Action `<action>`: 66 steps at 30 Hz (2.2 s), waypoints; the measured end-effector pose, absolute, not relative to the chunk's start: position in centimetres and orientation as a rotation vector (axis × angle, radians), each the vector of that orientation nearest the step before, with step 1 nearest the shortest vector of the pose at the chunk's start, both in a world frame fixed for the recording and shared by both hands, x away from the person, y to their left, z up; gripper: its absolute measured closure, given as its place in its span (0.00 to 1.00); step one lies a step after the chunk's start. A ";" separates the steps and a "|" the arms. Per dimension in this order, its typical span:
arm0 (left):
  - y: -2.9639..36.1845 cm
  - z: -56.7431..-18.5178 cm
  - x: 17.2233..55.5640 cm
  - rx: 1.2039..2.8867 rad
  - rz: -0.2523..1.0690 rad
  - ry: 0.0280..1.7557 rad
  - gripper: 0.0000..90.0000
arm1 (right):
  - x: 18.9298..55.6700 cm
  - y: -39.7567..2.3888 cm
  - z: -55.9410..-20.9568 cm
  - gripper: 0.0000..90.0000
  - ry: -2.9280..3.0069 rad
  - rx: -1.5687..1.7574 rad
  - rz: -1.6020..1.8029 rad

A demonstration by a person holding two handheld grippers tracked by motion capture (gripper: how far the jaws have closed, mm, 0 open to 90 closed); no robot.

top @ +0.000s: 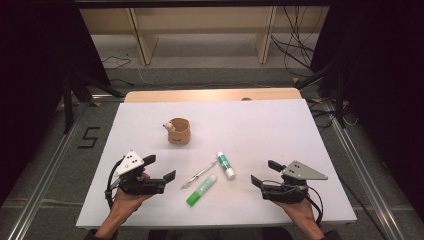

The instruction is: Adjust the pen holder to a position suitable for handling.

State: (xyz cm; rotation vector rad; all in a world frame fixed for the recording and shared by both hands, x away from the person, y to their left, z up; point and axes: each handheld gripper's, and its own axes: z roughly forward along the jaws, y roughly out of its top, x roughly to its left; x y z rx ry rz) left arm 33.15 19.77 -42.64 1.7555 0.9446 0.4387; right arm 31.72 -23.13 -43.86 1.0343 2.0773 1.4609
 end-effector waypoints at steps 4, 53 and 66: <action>20.0 -42.4 33.6 1.744 0.446 0.973 0.08 | 31.7 -23.2 -43.8 0.23 2.068 1.037 1.466; 22.2 -47.2 47.7 1.800 0.620 1.410 0.92 | 31.9 -23.0 -44.0 0.23 2.069 1.039 1.466; 20.4 -47.9 49.7 1.816 0.579 1.381 0.99 | 31.8 -22.9 -44.0 0.22 2.076 1.039 1.473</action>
